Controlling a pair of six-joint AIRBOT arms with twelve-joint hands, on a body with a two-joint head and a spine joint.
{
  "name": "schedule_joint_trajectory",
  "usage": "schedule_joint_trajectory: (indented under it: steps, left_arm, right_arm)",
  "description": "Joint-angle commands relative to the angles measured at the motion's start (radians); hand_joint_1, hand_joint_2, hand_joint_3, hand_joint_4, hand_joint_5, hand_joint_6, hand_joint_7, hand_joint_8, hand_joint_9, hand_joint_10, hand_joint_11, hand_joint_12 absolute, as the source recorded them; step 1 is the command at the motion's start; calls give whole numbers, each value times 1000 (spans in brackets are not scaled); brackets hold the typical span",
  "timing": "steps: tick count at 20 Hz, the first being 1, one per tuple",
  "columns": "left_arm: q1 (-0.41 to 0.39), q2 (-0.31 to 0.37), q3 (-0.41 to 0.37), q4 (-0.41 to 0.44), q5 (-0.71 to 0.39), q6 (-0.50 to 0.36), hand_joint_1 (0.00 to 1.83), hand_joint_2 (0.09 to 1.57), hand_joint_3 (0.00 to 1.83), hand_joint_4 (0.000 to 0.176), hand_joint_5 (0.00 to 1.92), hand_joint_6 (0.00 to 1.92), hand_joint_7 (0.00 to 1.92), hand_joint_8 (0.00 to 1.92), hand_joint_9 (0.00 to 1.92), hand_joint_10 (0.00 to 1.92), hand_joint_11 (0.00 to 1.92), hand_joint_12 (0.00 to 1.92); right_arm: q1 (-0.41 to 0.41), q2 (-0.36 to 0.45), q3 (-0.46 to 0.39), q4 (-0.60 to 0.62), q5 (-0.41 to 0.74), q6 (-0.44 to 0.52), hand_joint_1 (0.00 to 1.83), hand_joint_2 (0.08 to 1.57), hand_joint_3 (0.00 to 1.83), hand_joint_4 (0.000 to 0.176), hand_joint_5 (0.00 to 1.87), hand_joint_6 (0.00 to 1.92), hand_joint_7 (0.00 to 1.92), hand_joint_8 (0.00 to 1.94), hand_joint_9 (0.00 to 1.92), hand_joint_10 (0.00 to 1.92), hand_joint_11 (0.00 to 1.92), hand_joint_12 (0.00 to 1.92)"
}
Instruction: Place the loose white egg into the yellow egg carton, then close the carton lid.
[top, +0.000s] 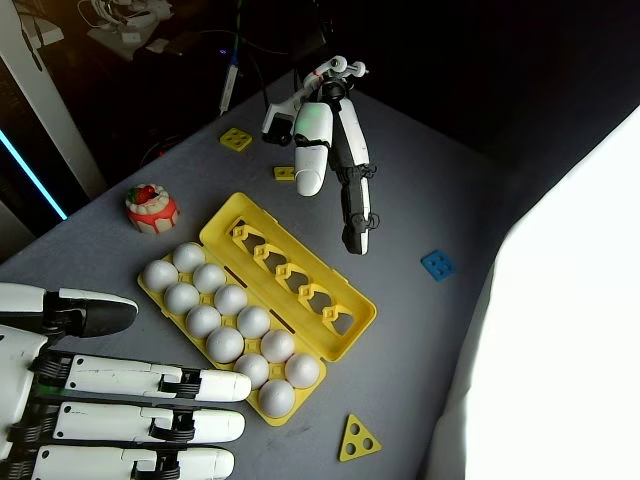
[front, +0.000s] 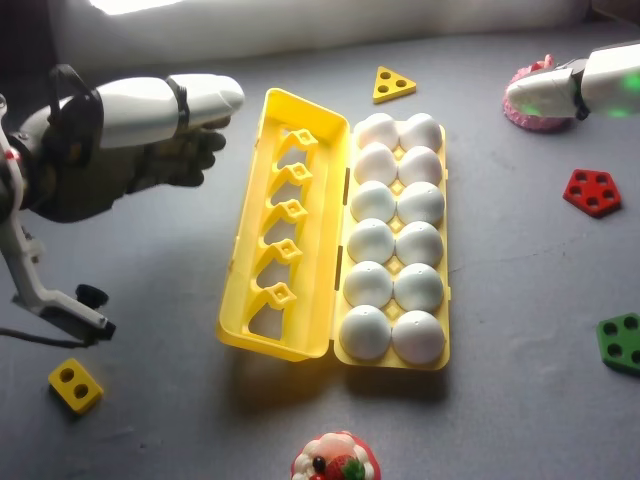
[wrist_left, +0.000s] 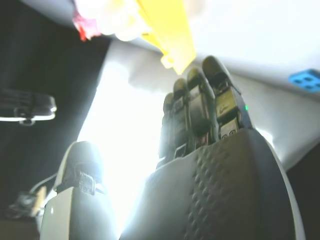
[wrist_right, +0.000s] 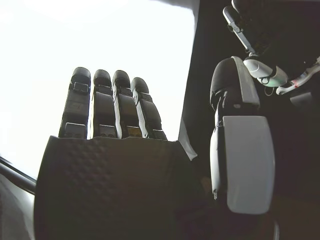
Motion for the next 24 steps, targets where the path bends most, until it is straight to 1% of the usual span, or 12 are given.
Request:
schedule_joint_trajectory:
  steps: [1, 4, 6, 7, 11, 12, 14, 16, 17, 20, 22, 24]
  left_arm:
    - [-4, -7, 2, -1, -74, -35, 268, 1170, 2, 0, 166, 0, 212, 0, 197, 0, 0, 559]
    - [15, -21, 3, -1, -84, -120, 261, 1162, 0, 0, 180, 4, 232, 2, 220, 7, 0, 619]
    - [23, -32, 2, -1, -84, -161, 235, 1165, 0, 0, 183, 4, 221, 0, 208, 1, 0, 596]
    - [28, -39, 1, -2, -84, -190, 183, 1166, 0, 0, 161, 1, 213, 0, 203, 0, 0, 556]
    - [35, -52, -4, -2, -93, -284, 268, 1164, 0, 0, 196, 10, 236, 4, 226, 6, 0, 647]
    - [36, -54, -7, -2, -98, -307, 238, 1167, 0, 0, 184, 3, 239, 3, 225, 4, 0, 608]
    - [35, -55, -12, -2, -103, -327, 213, 1172, 2, 0, 172, 0, 228, 2, 212, 3, 0, 540]
    - [28, -55, -18, -2, -106, -338, 249, 1166, 0, 0, 174, 3, 228, 3, 213, 4, 0, 529]
    - [22, -55, -21, -2, -105, -340, 286, 1162, 0, 0, 194, 8, 248, 7, 231, 9, 0, 601]
    - [7, -55, -28, -2, -99, -340, 234, 1167, 1, 0, 184, 2, 235, 0, 224, 4, 0, 626]
    - [-6, -55, -35, -2, -95, -334, 264, 1163, 0, 0, 180, 0, 239, 1, 224, 3, 0, 588]
    - [-33, -54, -39, -2, -82, -310, 255, 1167, 1, 0, 186, 2, 251, 3, 234, 5, 0, 618]
  right_arm:
    - [15, 7, -2, 0, 125, 5, 632, 1116, 4, 0, 63, 3, 62, 0, 28, 8, 0, 0]
    - [16, 7, -2, 0, 125, 5, 676, 1098, 0, 0, 82, 11, 92, 13, 41, 13, 0, 0]
    - [16, 7, -2, 0, 125, 5, 644, 1106, 0, 0, 50, 0, 84, 8, 29, 7, 0, 0]
    - [16, 7, -3, 0, 125, 5, 670, 1098, 0, 0, 80, 14, 107, 16, 43, 13, 10, 4]
    - [16, 7, -3, 0, 125, 5, 635, 1110, 2, 0, 59, 4, 89, 4, 44, 12, 1, 0]
    - [16, 7, -3, 0, 125, 5, 630, 1113, 3, 0, 53, 1, 84, 1, 44, 12, 0, 0]
    - [17, 7, -4, 0, 125, 5, 639, 1115, 4, 0, 40, 0, 72, 0, 32, 7, 0, 0]
    - [17, 8, -4, 0, 125, 5, 674, 1098, 0, 0, 65, 11, 94, 9, 52, 15, 18, 10]
    - [17, 8, -4, 0, 125, 5, 660, 1094, 0, 0, 93, 22, 127, 21, 75, 24, 34, 19]
    - [17, 8, -4, 0, 125, 5, 640, 1107, 1, 0, 93, 21, 116, 12, 71, 22, 27, 26]
    - [17, 8, -4, 0, 125, 5, 650, 1103, 0, 0, 103, 13, 113, 7, 73, 18, 0, 305]
    - [17, 8, -4, 0, 125, 5, 656, 1101, 0, 0, 93, 6, 109, 2, 72, 15, 0, 422]
